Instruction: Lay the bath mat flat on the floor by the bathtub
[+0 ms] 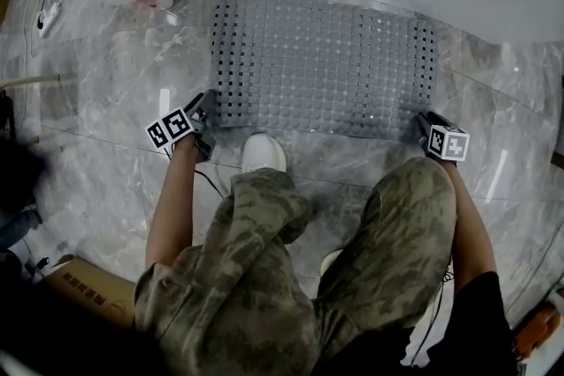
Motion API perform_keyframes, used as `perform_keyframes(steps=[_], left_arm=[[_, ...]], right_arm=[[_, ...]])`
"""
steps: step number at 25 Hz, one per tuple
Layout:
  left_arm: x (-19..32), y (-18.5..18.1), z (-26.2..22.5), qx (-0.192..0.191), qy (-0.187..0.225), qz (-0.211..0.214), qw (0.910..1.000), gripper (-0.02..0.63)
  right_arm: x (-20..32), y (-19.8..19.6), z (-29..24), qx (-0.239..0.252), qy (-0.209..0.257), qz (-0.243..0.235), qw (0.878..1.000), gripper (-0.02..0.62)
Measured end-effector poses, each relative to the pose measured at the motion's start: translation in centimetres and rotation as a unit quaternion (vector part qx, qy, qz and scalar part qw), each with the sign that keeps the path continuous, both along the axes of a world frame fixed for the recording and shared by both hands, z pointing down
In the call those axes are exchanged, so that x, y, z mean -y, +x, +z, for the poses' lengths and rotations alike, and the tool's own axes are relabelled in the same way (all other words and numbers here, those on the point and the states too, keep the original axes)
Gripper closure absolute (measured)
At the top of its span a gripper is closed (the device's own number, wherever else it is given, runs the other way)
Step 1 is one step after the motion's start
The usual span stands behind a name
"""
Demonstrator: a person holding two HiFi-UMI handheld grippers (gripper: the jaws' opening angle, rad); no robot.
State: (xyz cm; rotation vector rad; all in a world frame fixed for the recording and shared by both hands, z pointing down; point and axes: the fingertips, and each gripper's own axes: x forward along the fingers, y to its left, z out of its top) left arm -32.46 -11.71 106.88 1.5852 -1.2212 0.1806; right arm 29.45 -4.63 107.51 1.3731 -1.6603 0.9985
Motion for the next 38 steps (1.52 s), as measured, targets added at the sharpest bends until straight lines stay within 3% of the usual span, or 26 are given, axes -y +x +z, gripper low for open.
perform_keyframes(steps=[4, 7, 10, 13, 15, 17, 18, 20, 23, 25, 28, 31, 33, 36, 38], left_arm=[[0.2, 1.3, 0.4, -0.076, -0.006, 0.005, 0.9971, 0.425], [0.0, 2.5, 0.6, -0.141, -0.026, -0.005, 0.9897, 0.446], [0.1, 4.1, 0.3, -0.172, -0.033, -0.003, 0.9846, 0.446], [0.5, 4.7, -0.3, -0.153, -0.028, 0.005, 0.9878, 0.498], [0.6, 4.3, -1.1, -0.096, -0.017, 0.017, 0.9951, 0.582], [0.6, 4.0, -1.7, -0.041, 0.000, 0.040, 0.9983, 0.589], [0.5, 4.0, -2.0, -0.039, 0.009, 0.048, 0.9980, 0.589], [0.4, 3.9, -2.4, -0.081, 0.021, 0.037, 0.9958, 0.589], [0.7, 3.1, -2.9, -0.153, 0.031, -0.019, 0.9875, 0.582], [0.7, 3.0, -3.1, -0.186, 0.034, -0.044, 0.9810, 0.539], [0.6, 3.6, -2.5, -0.212, 0.026, -0.043, 0.9760, 0.413], [0.5, 4.4, -1.9, -0.217, 0.017, -0.025, 0.9757, 0.371], [1.0, 5.5, -2.6, -0.264, 0.024, -0.019, 0.9639, 0.336], [2.2, 7.4, -5.1, -0.375, 0.049, -0.026, 0.9253, 0.293], [2.5, 8.3, -6.4, -0.420, 0.066, -0.023, 0.9050, 0.264]], right_arm=[[-0.1, 0.0, 0.0, -0.001, -0.002, -0.001, 1.000, 0.439], [-0.2, 0.0, 0.0, -0.002, -0.001, 0.000, 1.000, 0.439], [-0.1, 0.2, 0.1, -0.002, 0.001, 0.003, 1.000, 0.439], [-0.2, 0.2, 0.4, 0.000, -0.006, 0.004, 1.000, 0.439], [-0.3, 0.1, 0.3, -0.001, -0.009, 0.002, 1.000, 0.439], [-0.1, 0.1, 0.1, -0.003, -0.007, 0.001, 1.000, 0.439], [-0.1, 0.1, 0.0, -0.003, -0.004, 0.001, 1.000, 0.439], [-0.1, 0.1, 0.0, -0.003, -0.002, 0.003, 1.000, 0.439], [0.0, 0.0, 0.0, -0.002, -0.001, 0.003, 1.000, 0.439], [0.0, 0.0, 0.0, -0.001, -0.001, 0.002, 1.000, 0.439], [0.0, 0.0, 0.1, 0.002, 0.001, 0.005, 1.000, 0.439], [-0.1, 0.0, 0.1, 0.002, 0.000, 0.006, 1.000, 0.439], [-0.1, 0.1, 0.1, -0.001, -0.001, 0.006, 1.000, 0.439], [0.0, 0.1, 0.0, -0.002, -0.001, 0.006, 1.000, 0.439], [-0.1, 0.1, 0.0, -0.002, -0.002, 0.005, 1.000, 0.439]])
